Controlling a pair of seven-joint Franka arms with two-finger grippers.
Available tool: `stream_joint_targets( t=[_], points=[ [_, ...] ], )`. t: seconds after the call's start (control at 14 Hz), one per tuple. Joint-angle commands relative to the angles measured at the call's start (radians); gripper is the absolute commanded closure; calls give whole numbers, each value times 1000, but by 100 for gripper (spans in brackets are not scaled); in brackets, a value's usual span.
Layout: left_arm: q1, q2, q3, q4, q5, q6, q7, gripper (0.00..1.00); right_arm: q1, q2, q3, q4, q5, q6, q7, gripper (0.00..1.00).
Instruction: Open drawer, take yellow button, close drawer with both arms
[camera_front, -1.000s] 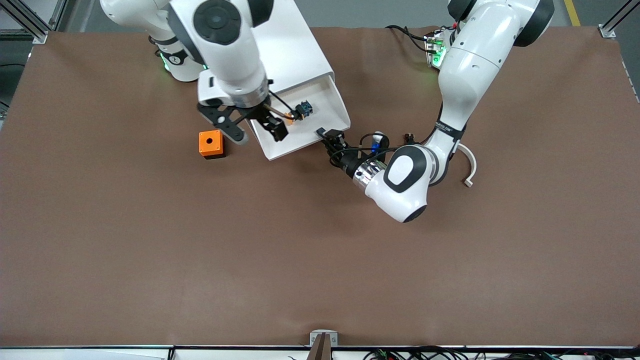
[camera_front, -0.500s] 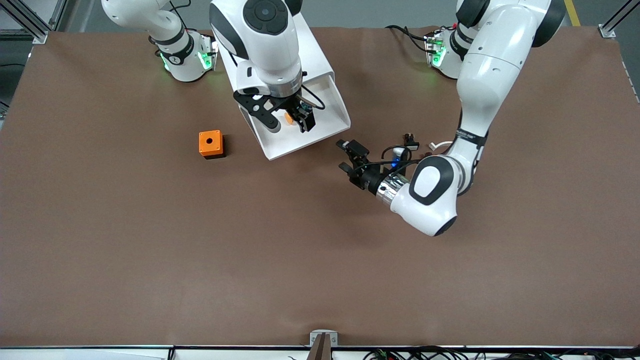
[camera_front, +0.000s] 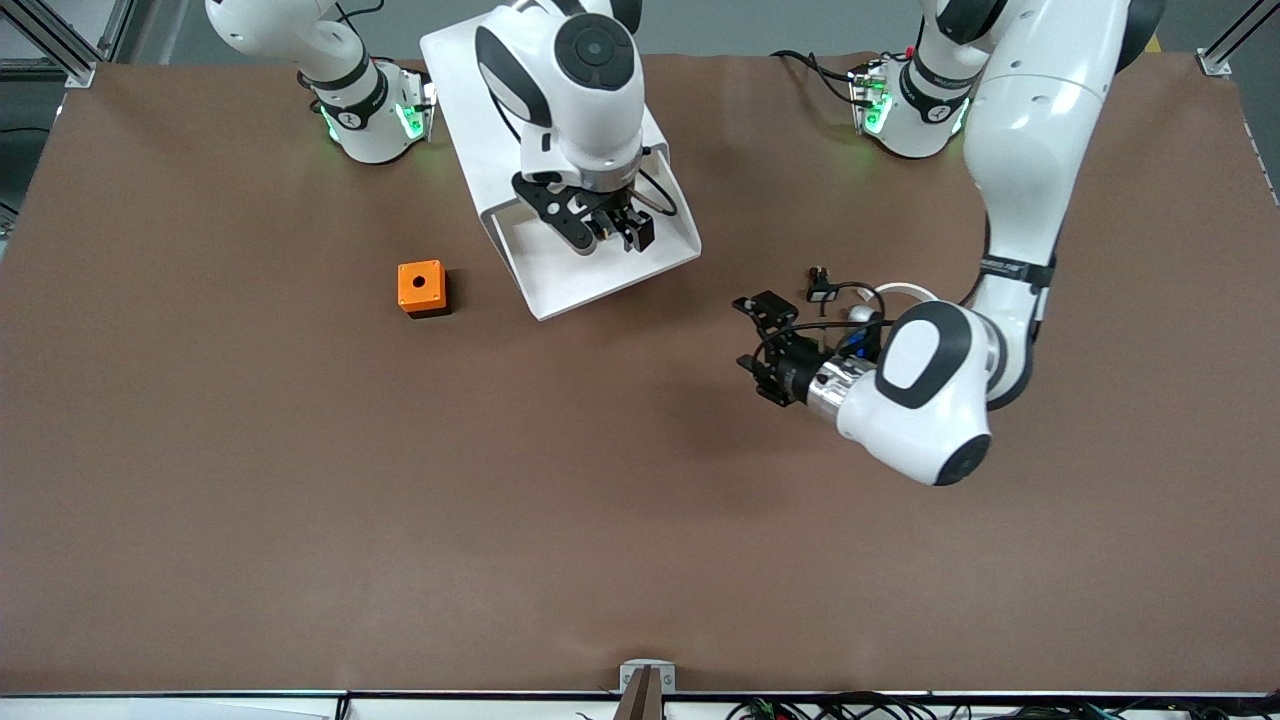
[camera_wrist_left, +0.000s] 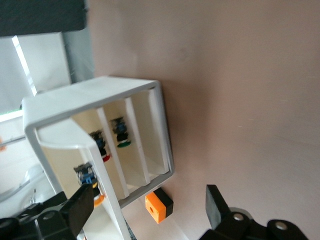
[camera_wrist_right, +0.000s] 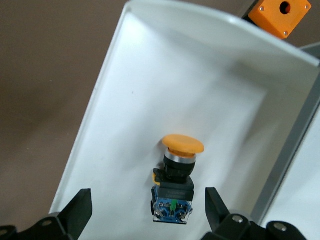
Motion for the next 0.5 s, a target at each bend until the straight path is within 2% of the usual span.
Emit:
stream_joint_targets(
  t=[0.0, 0.14, 0.43],
  points=[
    [15, -30, -3, -3, 68, -15, 116, 1, 20, 17, -9, 1, 13, 7, 23, 0],
    [13, -40, 2, -1, 72, -15, 192, 1, 20, 27, -9, 1, 13, 7, 23, 0],
    [-20, -92, -1, -1, 198, -3, 266, 1, 20, 37, -9, 1, 13, 5, 23, 0]
  ],
)
